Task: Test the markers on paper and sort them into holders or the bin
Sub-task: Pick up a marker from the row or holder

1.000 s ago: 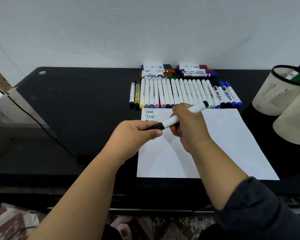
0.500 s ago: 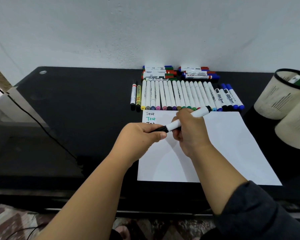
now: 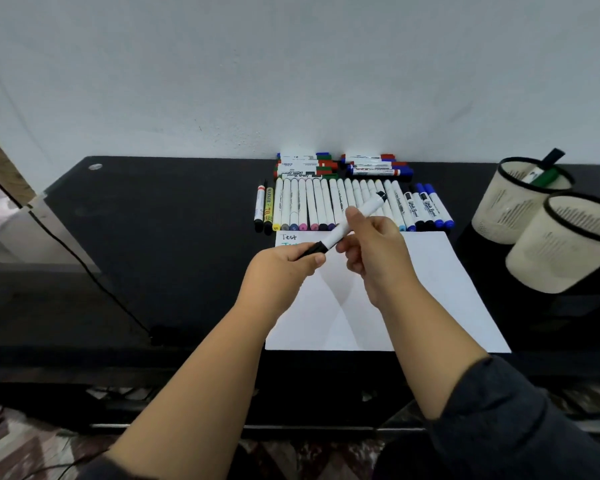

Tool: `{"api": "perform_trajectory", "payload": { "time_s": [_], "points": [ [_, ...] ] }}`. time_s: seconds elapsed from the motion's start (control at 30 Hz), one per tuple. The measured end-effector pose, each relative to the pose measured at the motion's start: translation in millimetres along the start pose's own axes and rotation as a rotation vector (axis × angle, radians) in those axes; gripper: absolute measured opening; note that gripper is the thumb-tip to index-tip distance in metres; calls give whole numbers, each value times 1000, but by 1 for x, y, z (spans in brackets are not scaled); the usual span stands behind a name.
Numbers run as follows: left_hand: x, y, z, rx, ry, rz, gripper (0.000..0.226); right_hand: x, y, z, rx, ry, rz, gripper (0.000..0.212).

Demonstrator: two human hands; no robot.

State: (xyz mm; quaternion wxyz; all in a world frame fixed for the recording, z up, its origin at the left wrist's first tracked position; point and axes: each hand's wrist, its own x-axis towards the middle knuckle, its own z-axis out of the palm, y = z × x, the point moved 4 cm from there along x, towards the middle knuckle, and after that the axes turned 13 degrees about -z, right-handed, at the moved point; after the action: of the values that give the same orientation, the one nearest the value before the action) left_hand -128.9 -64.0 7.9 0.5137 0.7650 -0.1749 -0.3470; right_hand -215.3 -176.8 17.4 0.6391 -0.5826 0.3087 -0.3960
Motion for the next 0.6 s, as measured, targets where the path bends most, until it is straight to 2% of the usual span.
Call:
{"api": "perform_trajectory", "payload": {
  "time_s": [0.07,0.17,0.23,0.3,0.47,0.6],
  "points": [
    [-3,2,2,30,2,-9,10,-3,-8,-10,-77,27,-74,17],
    [-8,10,5,50,-6,-25,7,-7,-23,-20,-513,-120,-367,32],
    [-11,20,8,56,-12,-13,13,-8,-31,-22,-833,-222,-599,43],
    [-12,34,12,64,-25,19,15,-6,-41,-26,-1027,-240,-751,39],
    [-9,68,31,91,-59,117,14,11,-69,-39,-1218,-295,-857,26],
    [-1,93,59,75,-175,198,11,32,-82,-66,-1311,-256,-773,26]
  ]
}}
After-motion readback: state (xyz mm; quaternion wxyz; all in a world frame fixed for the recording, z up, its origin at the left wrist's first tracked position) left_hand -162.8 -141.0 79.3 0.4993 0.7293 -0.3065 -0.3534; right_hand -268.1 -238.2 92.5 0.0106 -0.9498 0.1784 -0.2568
